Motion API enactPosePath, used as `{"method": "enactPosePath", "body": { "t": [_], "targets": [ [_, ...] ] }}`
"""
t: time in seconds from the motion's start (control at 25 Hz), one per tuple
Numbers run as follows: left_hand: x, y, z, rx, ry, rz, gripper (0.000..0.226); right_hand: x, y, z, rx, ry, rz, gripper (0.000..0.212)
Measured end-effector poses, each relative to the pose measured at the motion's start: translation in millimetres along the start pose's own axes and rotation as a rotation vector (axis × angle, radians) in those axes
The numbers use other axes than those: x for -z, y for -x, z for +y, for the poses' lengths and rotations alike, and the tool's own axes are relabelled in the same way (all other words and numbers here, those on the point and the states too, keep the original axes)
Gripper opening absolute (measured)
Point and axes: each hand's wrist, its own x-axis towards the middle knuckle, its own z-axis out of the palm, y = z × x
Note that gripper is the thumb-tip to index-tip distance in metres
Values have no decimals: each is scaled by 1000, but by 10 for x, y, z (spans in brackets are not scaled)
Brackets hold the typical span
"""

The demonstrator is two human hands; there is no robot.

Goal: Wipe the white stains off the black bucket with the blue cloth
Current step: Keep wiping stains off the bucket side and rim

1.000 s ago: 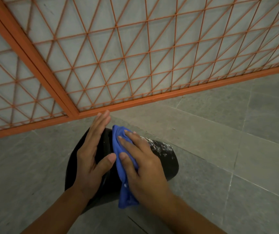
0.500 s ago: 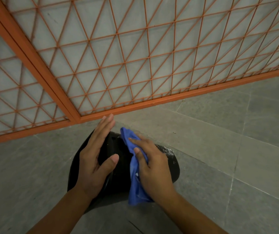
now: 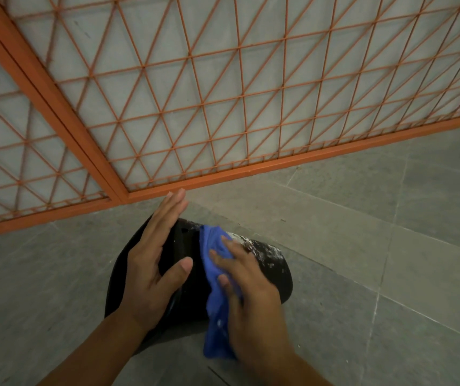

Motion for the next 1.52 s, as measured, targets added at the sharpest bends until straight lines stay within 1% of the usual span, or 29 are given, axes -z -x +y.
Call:
{"method": "enactPosePath", "body": {
  "t": [0.08, 0.12, 0.16, 0.28, 0.36, 0.4, 0.48, 0.56, 0.64, 0.72, 0.8, 0.88, 0.96, 1.04, 1.08, 1.16, 1.24, 1.28, 1.4, 1.44, 1.52],
  "targets": [
    [51, 15, -45, 10, -6, 0, 74, -85, 59, -35, 102, 19, -68, 33],
    [85, 17, -77, 31, -9, 4, 74, -101, -11, -19, 109, 23, -91, 35],
    [121, 15, -106, 55, -13, 14, 75, -95, -97, 7, 78, 20, -98, 37],
    [165, 43, -84, 70, -5, 21, 80, -37, -102, 111, -47, 46, 6, 39],
    [120, 86, -26, 23, -27, 0, 81, -57, 22, 66, -11, 28, 2, 38],
    [84, 102, -1, 5, -40, -4, 80, -68, 27, 14, 31, 13, -30, 38],
    [27, 95, 21, -7, -54, 5, 75, -56, -130, -23, 72, 27, -63, 35],
    [-1, 57, 38, 6, -50, 24, 72, 25, -279, 7, -5, 27, -23, 34],
    [-24, 20, 69, -2, -38, 13, 74, 95, -191, 68, -58, 21, 55, 36],
    [-53, 11, 86, -21, -40, -15, 77, 66, 37, 38, -9, 9, 70, 37],
    [-65, 12, 72, -30, -48, -19, 77, -5, 60, -53, 55, -36, 3, 37],
    [-52, -6, 35, -11, -42, -12, 78, 0, -140, -62, 73, -4, -26, 32],
    [-23, -33, 21, 15, -23, -7, 78, 53, -279, 6, 8, 3, 10, 31],
    [-10, -36, 36, 8, -5, -10, 76, 85, -188, 46, -37, -20, 22, 33],
    [-11, -23, 36, -7, 0, -19, 76, 66, -101, 18, -22, -36, 5, 37],
    [8, 6, 13, -23, -5, -29, 78, -6, -57, -95, 37, -74, -65, 37],
    [55, 16, -40, 10, -9, -16, 80, -46, -191, -78, 93, -30, -118, 35],
    [81, 10, -64, 30, -7, -1, 80, -45, -254, -25, 89, -12, -112, 35],
    [140, 4, -90, 40, -14, 21, 82, 7, -163, 166, -56, 16, 15, 33],
    [144, 12, -87, 30, -16, 17, 82, -24, -56, 167, -51, 30, 28, 35],
    [117, 28, -72, 14, -9, 12, 80, -128, 50, 70, 66, 48, 10, 35]
  ]
}}
